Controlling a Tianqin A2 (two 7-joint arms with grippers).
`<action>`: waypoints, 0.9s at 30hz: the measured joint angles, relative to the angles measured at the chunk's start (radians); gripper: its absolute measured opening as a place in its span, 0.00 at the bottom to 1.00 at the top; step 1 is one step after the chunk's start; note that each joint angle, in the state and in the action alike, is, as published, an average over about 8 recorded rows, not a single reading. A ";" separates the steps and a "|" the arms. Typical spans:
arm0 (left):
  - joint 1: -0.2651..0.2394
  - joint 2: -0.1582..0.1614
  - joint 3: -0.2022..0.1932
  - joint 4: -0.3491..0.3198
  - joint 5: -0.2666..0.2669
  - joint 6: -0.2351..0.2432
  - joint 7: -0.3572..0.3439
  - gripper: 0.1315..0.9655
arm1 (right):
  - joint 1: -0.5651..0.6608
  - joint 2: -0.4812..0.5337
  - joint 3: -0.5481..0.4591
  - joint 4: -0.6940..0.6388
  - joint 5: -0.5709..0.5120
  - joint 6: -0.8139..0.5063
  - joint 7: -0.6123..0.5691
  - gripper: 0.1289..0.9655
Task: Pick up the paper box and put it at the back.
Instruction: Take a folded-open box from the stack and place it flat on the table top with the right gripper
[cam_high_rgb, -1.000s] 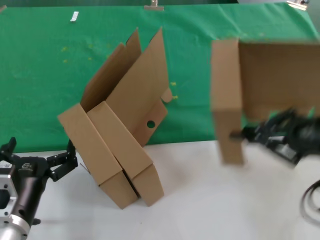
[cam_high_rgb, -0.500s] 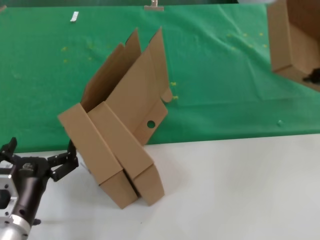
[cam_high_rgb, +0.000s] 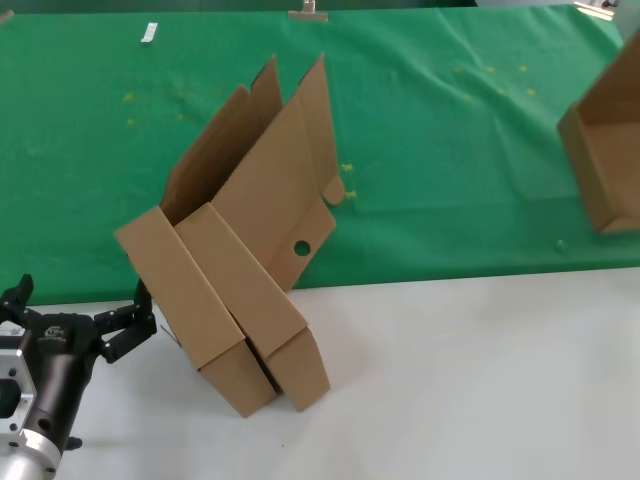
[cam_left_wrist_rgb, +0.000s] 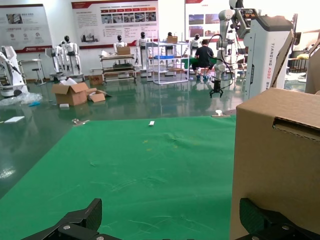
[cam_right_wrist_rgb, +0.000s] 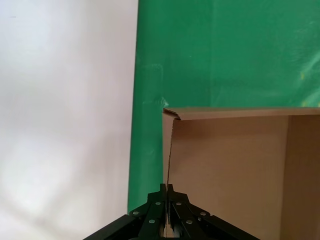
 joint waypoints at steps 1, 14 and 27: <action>0.000 0.000 0.000 0.000 0.000 0.000 0.000 1.00 | -0.006 -0.010 0.001 -0.003 -0.002 0.013 0.004 0.03; 0.000 0.000 0.000 0.000 0.000 0.000 0.000 1.00 | -0.053 -0.117 0.046 -0.015 0.006 0.099 0.054 0.03; 0.000 0.000 0.000 0.000 0.000 0.000 0.000 1.00 | -0.081 -0.144 0.086 -0.016 0.022 0.144 0.072 0.07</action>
